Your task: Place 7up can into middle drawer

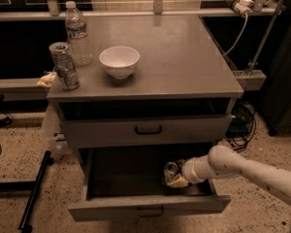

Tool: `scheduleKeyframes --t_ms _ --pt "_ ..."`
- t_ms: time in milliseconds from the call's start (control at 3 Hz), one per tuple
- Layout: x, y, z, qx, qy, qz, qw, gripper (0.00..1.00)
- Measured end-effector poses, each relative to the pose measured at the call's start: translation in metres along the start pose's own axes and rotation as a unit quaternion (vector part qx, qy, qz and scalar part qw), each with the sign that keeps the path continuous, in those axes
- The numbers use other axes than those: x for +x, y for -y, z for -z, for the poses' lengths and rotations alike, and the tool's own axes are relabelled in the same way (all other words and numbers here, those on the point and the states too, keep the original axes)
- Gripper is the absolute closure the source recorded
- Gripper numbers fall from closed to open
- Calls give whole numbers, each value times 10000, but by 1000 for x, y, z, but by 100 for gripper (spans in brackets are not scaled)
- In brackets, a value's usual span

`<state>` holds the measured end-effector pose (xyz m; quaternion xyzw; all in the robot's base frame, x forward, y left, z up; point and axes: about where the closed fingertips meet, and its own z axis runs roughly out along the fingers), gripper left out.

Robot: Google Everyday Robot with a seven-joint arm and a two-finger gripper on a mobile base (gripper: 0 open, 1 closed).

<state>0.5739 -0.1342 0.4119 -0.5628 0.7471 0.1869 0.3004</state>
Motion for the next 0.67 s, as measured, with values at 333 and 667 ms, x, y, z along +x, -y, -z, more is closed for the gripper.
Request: scheduleKeyframes --t_ms 333,667 --pt "0 0 0 -2 0 0 10000 0" --pt "0 0 0 -2 0 0 10000 0"
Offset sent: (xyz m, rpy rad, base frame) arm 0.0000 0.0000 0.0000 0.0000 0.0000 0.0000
